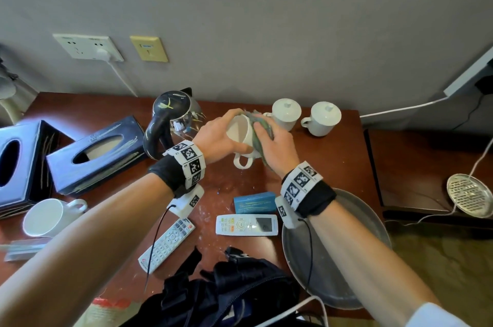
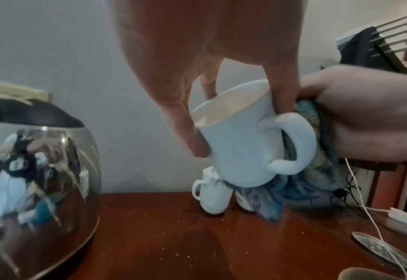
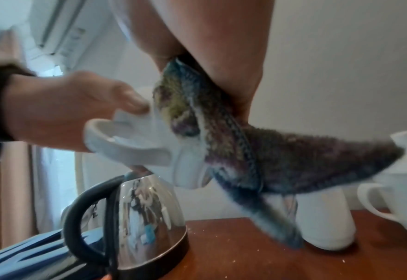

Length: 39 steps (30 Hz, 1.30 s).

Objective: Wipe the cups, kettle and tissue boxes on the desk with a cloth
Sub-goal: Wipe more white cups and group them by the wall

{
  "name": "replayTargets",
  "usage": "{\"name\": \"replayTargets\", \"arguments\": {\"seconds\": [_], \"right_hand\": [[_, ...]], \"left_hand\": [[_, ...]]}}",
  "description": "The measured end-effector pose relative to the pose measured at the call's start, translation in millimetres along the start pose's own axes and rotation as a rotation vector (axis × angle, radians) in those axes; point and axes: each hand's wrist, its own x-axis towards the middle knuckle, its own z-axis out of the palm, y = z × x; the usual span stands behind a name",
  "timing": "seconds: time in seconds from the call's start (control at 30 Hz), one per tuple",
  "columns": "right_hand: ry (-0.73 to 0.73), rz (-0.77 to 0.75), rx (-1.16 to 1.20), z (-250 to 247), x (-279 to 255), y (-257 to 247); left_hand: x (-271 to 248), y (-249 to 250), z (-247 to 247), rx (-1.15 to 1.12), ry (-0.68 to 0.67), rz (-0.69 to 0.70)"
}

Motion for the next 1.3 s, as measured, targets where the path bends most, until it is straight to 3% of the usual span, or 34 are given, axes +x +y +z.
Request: {"name": "replayTargets", "arguments": {"seconds": [0.1,0.2,0.33,0.4,0.5,0.63,0.73,0.83,1.1,1.3], "right_hand": [[0.002,-0.078,-0.029,1.1,-7.5,15.2],[0.047,0.159,0.081,-3.2,3.0,29.3],[0.058,0.543,0.457,-20.7,14.5,39.7],[0.006,0.613,0.528,-30.0,10.8,38.5],[0.054,0.518,0.41,-36.8,11.8,45.5],[0.083,0.323,0.157,-42.8,9.1,53.4],[0.062,0.277,0.017,-57.9,2.8,58.3],[0.112,0.315,-0.053,-77.8,-1.9,70.3],[0.507,0.657,0.095,-143.3,3.0,121.4],[0.592,0.765,0.127,-174.5,0.1,144.8]], "left_hand": [[-1.2,-2.4,8.9,-0.036,0.012,-0.001],[-4.8,-2.6,19.0,0.078,-0.012,0.097],[-2.1,3.6,28.9,0.262,-0.113,0.298],[3.9,4.8,33.4,0.326,-0.16,0.376],[16.9,4.5,42.1,0.323,-0.211,0.35],[38.4,2.0,54.4,0.183,-0.205,0.168],[55.5,8.3,67.5,0.186,-0.228,0.099],[72.7,23.3,87.0,0.293,-0.266,0.104],[123.0,66.0,141.5,0.507,-0.397,0.284],[145.2,78.6,173.4,0.461,-0.41,0.249]]}}
